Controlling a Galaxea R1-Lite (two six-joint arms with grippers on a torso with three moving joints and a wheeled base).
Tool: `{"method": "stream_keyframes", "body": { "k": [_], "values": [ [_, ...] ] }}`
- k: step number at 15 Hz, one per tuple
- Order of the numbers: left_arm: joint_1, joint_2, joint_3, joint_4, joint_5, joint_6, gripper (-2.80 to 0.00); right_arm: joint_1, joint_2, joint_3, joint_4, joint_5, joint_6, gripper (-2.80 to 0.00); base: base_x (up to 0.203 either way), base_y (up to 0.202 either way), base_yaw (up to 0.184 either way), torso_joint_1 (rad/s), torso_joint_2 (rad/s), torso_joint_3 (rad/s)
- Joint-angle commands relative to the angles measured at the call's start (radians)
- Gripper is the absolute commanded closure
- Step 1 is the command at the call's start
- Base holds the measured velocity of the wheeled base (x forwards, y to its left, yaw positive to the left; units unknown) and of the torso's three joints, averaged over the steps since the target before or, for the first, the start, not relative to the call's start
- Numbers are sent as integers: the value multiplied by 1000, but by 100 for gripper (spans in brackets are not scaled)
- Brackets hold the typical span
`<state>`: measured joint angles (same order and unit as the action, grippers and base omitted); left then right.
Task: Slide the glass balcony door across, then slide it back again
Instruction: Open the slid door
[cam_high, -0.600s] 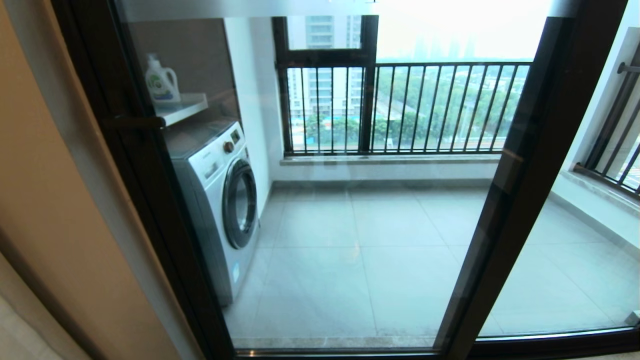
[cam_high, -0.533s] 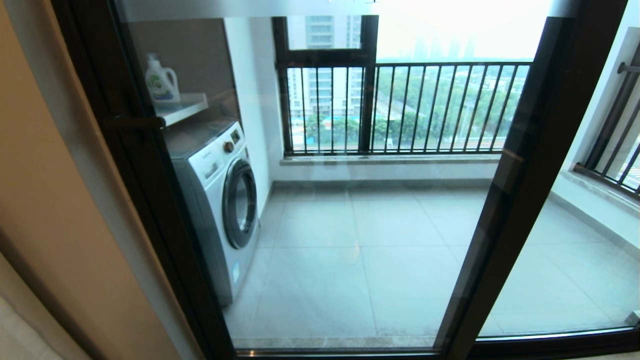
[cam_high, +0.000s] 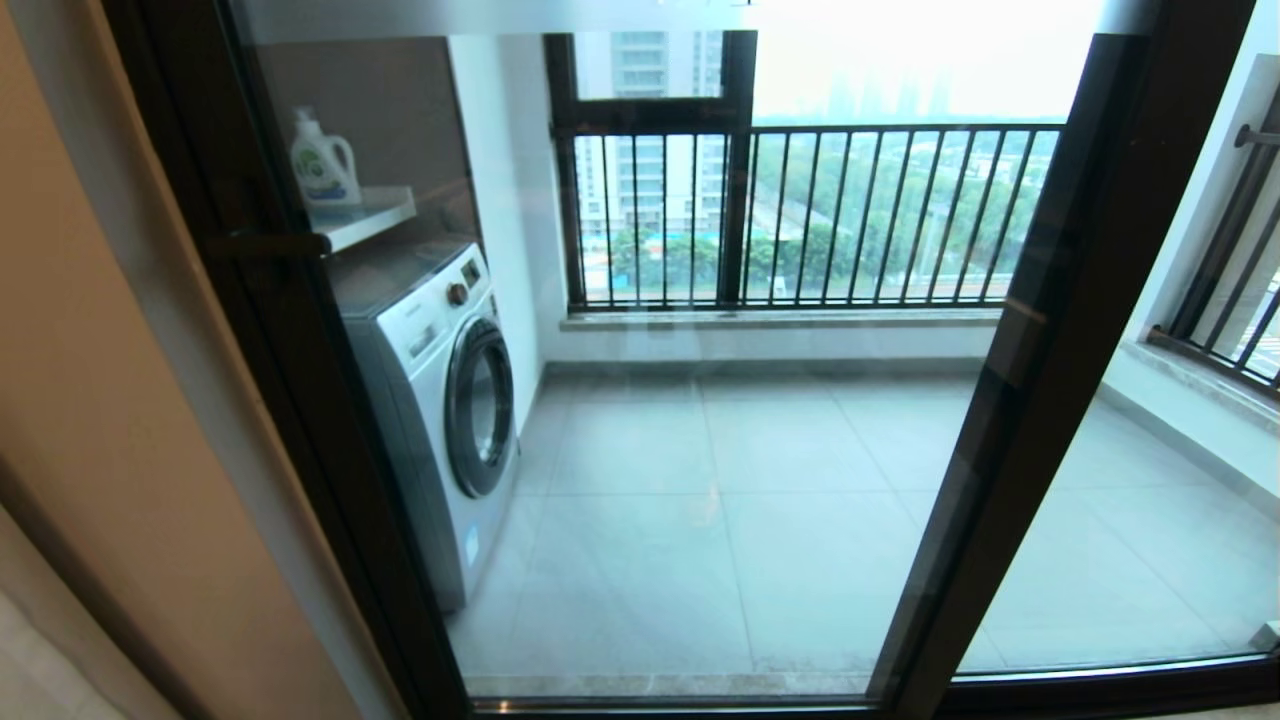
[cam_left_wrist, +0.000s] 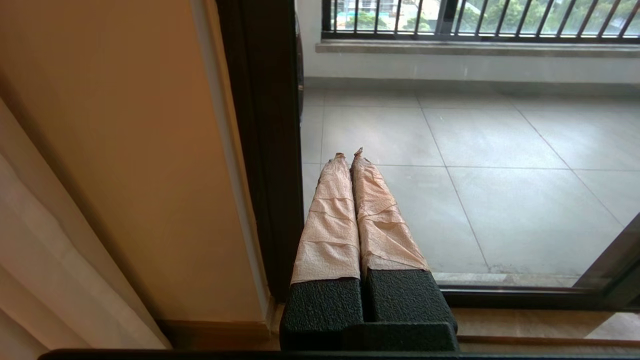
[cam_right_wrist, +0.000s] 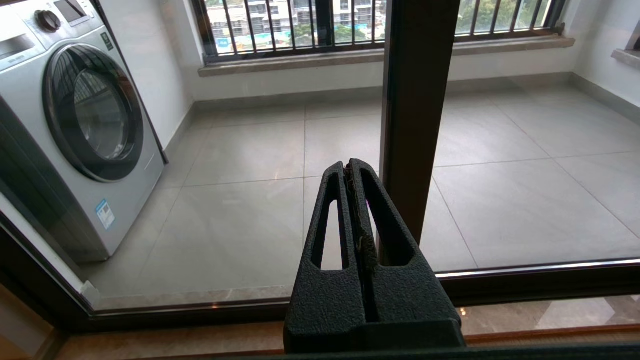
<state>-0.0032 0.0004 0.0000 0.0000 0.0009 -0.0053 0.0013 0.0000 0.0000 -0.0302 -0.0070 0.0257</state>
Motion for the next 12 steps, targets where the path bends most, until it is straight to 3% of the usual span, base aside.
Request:
{"method": "stream_keyframes", "body": {
  "k": [1,10,12],
  "values": [
    [0,1,0,0,1,-1,0,0,0,9,1,1,0,0,0,0,0,0,0,0],
    [0,1,-7,7,2,-3,0,-1,0,9,0,1,0,0,0,0,0,0,0,0],
    [1,27,-74,12,0,-13,0,-1,0,9,0,1,0,0,0,0,0,0,0,0]
  ]
}}
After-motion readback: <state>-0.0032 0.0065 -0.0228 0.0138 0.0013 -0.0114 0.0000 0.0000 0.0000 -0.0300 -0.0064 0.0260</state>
